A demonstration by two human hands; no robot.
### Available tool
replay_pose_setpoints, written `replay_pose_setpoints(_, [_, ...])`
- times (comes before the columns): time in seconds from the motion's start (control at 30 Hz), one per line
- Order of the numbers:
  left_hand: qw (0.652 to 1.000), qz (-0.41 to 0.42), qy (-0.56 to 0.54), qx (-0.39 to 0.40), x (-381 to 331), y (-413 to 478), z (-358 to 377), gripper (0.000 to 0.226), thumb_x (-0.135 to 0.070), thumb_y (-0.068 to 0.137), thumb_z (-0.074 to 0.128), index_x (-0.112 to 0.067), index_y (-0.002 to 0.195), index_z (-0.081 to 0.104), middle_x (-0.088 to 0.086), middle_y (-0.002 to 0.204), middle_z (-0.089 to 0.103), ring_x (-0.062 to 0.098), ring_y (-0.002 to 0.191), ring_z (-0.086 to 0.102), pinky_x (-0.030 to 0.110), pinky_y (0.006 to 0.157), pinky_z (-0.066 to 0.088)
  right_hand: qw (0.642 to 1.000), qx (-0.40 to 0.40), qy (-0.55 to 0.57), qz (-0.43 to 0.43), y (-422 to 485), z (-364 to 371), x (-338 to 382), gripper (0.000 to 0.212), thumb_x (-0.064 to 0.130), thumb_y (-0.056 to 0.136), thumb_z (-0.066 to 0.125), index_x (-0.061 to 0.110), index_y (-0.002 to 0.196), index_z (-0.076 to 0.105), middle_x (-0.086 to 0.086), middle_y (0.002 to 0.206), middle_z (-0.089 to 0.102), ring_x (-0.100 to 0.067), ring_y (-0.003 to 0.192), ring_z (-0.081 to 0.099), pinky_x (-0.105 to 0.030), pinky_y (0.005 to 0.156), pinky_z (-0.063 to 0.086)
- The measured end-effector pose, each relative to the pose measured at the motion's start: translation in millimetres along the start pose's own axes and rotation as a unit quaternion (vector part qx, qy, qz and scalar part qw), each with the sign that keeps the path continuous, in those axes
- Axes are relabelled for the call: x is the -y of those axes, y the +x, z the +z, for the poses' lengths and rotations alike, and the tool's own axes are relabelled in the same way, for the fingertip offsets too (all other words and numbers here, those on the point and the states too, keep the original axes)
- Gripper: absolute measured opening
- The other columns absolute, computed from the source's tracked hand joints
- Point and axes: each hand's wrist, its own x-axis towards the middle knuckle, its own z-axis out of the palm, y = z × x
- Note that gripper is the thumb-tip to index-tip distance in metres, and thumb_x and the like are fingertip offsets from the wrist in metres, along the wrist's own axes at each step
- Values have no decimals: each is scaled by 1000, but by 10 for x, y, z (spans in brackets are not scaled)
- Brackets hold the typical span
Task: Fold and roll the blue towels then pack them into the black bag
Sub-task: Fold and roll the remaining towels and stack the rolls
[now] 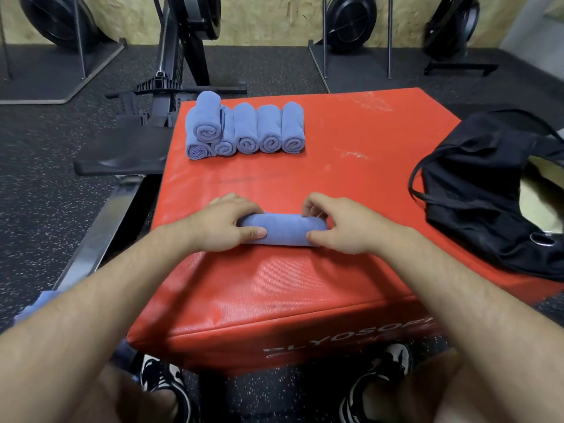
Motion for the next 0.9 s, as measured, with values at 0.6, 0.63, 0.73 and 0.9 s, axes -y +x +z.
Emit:
replay_pose_setpoints(0.6, [995,41,78,-51,125,364,165,73,-69,84,57,-32,144,40,-7,135,50,20,123,46,39,98,36,995,-4,-97,-6,450,166,-138,67,53,79,72,27,136,48,2,128,55,-22,117,52,-40,102,43])
replay_pose_setpoints(0.63, [996,37,71,-46,157,394,164,76,-73,82,54,-33,145,39,-7,134,50,20,122,46,41,99,37,996,-3,-88,-1,491,177,-155,67,51,79,73,27,136,48,1,126,55,-23,117,52,-40,102,43])
replay_pose_setpoints(0.73, [998,33,50,-22,230,466,119,83,-76,77,59,-34,145,39,-6,130,48,18,119,44,40,102,37,998,-2,-55,5,578,135,-213,64,50,78,74,29,134,51,1,118,53,-22,111,54,-41,99,45])
replay_pose_setpoints(0.9, [987,4,-154,-54,274,475,-141,69,-50,73,84,-30,130,52,-14,125,58,5,115,54,31,103,43,995,-78,58,1,619,-48,-247,57,39,77,80,26,126,54,5,118,57,-9,107,52,-29,97,43])
